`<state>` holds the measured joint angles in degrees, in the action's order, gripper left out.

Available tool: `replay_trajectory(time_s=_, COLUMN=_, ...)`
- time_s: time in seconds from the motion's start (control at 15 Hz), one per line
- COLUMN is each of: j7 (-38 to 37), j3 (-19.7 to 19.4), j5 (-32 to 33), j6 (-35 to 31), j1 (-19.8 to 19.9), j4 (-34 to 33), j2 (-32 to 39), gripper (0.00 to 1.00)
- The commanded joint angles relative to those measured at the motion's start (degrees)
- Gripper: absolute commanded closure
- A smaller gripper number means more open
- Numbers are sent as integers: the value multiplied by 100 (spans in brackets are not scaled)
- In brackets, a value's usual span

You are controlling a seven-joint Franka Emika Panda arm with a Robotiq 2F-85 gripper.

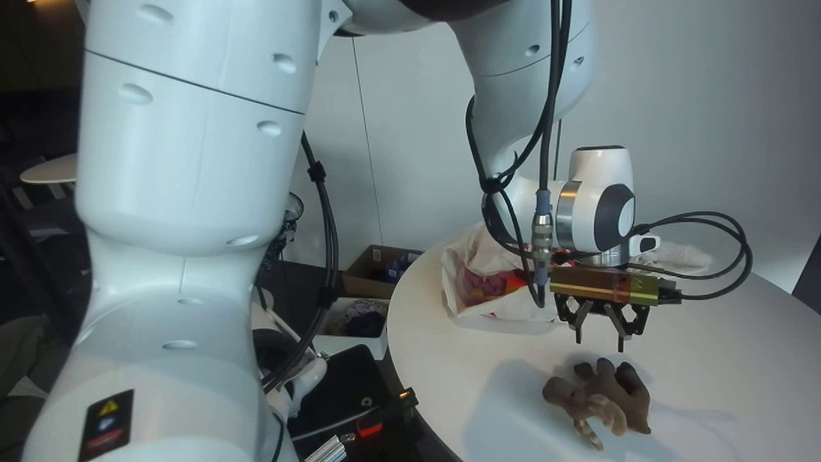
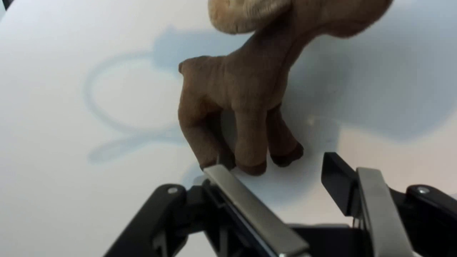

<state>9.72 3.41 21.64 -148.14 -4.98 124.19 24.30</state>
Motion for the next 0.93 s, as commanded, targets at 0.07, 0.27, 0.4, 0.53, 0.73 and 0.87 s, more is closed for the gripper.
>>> replay_trajectory(time_s=0.07, j7=92, j3=312, j5=-148, j6=-320, j1=-208, j4=412, j2=-615, gripper=0)
replay_trajectory(time_s=0.27, j7=357, j3=674, j5=-295, j6=-309, j1=-353, j4=456, j2=-681, gripper=0)
replay_trajectory(time_s=0.4, j7=722, j3=966, j5=-453, j6=-268, j1=-416, j4=407, j2=-589, gripper=0)
replay_trajectory(time_s=0.53, j7=911, j3=1069, j5=-271, j6=-198, j1=-620, j4=266, j2=-444, gripper=0)
replay_trajectory(time_s=0.73, j7=1039, j3=1135, j5=-89, j6=-147, j1=-903, j4=-27, j2=-203, gripper=0)
replay_trajectory(time_s=0.87, j7=1233, j3=1200, j5=-176, j6=-108, j1=-952, j4=-274, j2=13, gripper=0)
